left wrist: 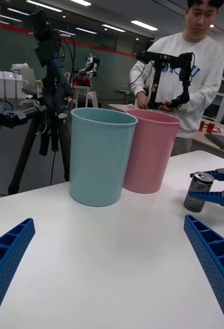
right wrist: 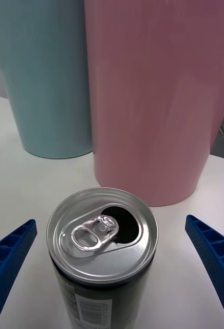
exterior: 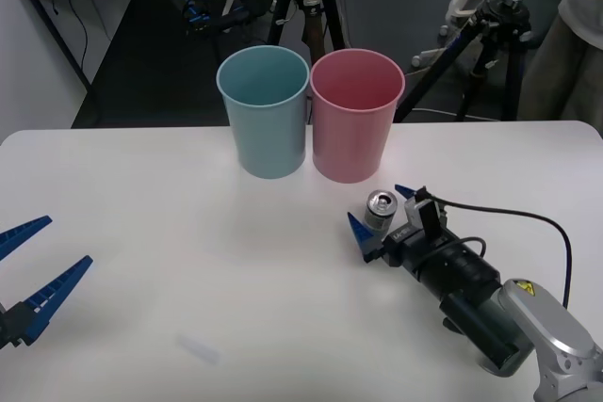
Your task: Grasp the object on the table and drop it into the matching bin: aluminum can to the light blue bin, PET bottle to the pink bin.
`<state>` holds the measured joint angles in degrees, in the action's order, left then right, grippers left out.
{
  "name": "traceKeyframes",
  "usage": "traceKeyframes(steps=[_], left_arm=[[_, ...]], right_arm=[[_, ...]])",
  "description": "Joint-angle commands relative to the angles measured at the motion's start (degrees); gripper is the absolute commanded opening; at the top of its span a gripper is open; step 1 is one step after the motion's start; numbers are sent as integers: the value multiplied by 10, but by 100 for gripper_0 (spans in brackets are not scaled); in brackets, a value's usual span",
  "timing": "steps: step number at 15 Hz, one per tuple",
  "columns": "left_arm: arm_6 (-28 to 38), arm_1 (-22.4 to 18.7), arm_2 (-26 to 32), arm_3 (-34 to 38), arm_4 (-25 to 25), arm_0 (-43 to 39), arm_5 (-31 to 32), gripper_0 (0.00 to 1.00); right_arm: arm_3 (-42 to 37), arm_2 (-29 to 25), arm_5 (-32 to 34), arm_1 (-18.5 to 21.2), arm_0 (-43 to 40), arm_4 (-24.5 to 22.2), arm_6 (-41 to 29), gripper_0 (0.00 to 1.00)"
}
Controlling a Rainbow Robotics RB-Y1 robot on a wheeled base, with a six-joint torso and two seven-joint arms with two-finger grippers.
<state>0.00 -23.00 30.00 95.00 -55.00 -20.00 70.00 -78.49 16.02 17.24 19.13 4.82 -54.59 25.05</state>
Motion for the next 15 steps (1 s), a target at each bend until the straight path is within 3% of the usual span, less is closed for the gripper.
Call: traceKeyframes(steps=[1,3,4,5,6,15], left_arm=[[0,0,0,0,0,0,0,100],[0,0,0,0,0,0,0,100],[0,0,0,0,0,0,0,100],[0,0,0,0,0,0,0,100],[0,0,0,0,0,0,0,100],[0,0,0,0,0,0,0,100]], right_arm=[[0,2,0,0,-2,0,-1,100],[0,2,0,-1,-4,0,-1,98],[0,2,0,-1,-5,0,-1,76],[0,2,0,-1,-5,0,-1,26],[0,2,0,0,-4,0,-2,0],[0,2,3,0,-4,0,-2,0]])
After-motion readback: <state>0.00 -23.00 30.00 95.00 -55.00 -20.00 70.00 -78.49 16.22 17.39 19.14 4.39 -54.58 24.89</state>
